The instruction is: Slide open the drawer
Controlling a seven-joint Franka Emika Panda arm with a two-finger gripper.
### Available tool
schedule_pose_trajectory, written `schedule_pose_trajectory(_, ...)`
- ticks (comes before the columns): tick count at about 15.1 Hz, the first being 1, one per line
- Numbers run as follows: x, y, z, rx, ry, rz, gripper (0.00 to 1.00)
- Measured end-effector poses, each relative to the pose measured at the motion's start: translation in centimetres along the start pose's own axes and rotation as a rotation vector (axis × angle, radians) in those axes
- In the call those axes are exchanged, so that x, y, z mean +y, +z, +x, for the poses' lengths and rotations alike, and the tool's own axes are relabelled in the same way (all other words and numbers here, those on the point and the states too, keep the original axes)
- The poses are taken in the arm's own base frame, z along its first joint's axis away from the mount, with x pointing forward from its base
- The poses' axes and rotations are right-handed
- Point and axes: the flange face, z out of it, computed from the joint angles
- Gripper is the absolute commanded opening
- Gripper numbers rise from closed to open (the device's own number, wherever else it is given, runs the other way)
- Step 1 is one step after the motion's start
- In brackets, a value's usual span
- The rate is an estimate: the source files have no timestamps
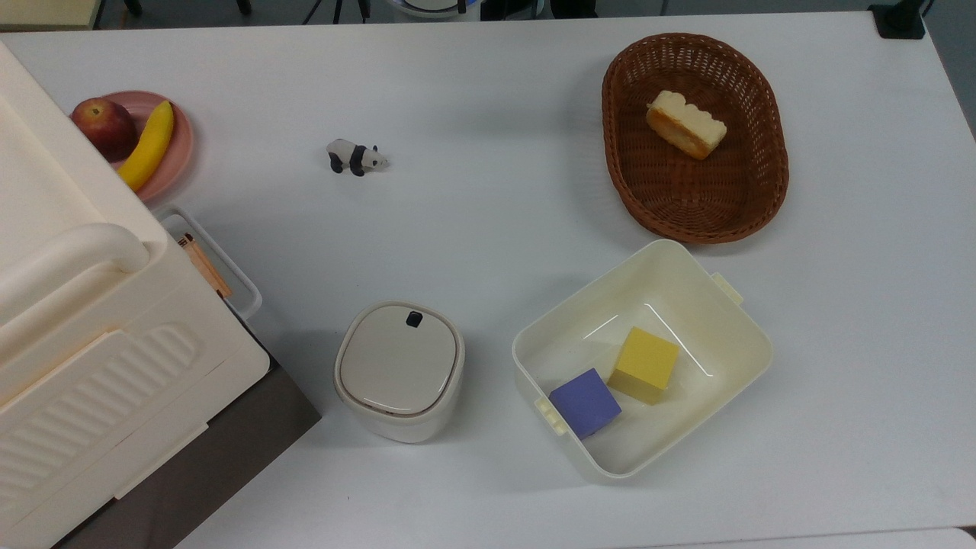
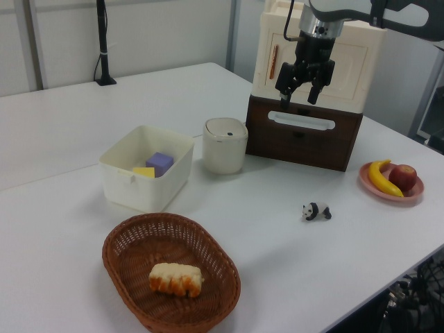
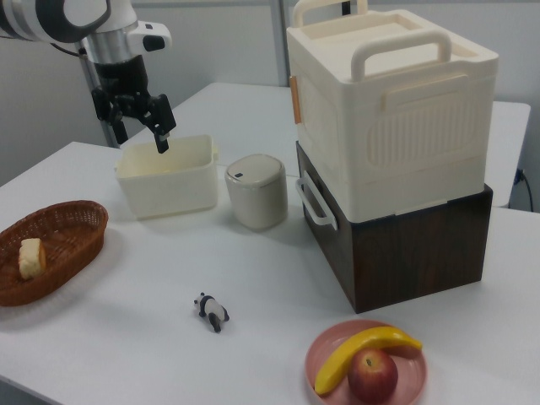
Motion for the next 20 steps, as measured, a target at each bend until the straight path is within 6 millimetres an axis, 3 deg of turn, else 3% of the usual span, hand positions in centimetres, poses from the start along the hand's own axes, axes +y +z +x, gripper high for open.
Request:
schedule_pose_trajectory(13, 0.5, 1.6, 0.3, -0.031, -0.051, -0.002, 1.0)
schedule_pose_trajectory(15, 0.9, 1.9, 0.4, -0.042, -0.209, -0.039, 1.0)
schedule_pose_trajectory(16, 1.8, 2.2, 0.5, -0.065, -0.387, -0.094, 1.0)
schedule_pose_trajectory(20, 2.1, 2.3, 0.6, -0.073, -0.438, -0.105, 1.0)
